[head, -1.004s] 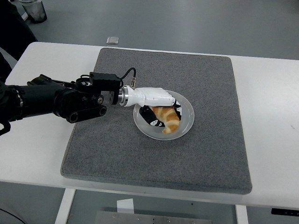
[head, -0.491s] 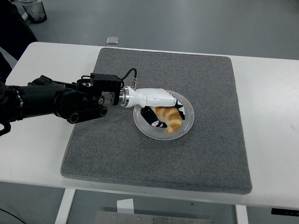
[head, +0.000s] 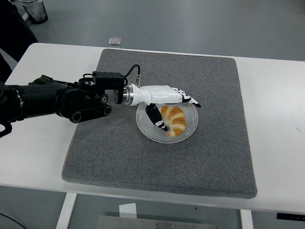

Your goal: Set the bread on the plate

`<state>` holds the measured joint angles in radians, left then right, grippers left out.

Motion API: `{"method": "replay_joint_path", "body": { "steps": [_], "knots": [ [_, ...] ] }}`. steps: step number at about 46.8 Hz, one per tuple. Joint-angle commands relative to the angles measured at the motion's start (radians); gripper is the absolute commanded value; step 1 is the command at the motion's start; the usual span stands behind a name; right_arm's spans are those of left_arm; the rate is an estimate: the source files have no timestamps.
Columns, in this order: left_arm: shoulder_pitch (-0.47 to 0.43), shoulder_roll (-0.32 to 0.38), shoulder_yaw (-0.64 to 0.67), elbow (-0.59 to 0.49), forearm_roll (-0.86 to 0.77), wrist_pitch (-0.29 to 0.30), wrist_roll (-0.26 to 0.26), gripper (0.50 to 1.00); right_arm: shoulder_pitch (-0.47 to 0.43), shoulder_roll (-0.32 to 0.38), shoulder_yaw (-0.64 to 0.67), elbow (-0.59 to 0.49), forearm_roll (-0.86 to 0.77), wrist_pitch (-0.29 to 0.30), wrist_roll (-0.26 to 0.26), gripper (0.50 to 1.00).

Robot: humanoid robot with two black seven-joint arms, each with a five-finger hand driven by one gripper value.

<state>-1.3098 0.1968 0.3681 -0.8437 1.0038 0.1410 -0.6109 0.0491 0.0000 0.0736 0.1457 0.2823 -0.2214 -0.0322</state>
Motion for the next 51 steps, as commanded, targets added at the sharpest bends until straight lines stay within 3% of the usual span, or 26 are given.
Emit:
{"method": "replay_joint_path", "body": {
  "steps": [1,20,33,40,51],
  "knots": [
    [-0.002,0.006,-0.029,-0.003,-0.013,-0.001,0.000,0.994,0.000,0.000,0.000,0.000,0.000,-0.001,0.000,0.952],
    [0.023,0.038,-0.288,0.017,-0.086,0.000,0.000,0.994,0.000,0.000,0.000,0.000,0.000,-0.001,0.000,0.952],
    [0.037,0.038,-0.348,0.077,-0.404,0.003,0.000,0.994,0.000,0.000,0.000,0.000,0.000,0.000,0.000,0.952],
    [0.044,0.038,-0.348,0.098,-0.595,0.043,0.000,0.994,0.000,0.000,0.000,0.000,0.000,0.000,0.000,0.952],
    [0.093,0.038,-0.389,0.101,-0.864,0.052,0.000,0.994,0.000,0.000,0.002,0.000,-0.002,-0.001,0.000,0.952]
  ]
}}
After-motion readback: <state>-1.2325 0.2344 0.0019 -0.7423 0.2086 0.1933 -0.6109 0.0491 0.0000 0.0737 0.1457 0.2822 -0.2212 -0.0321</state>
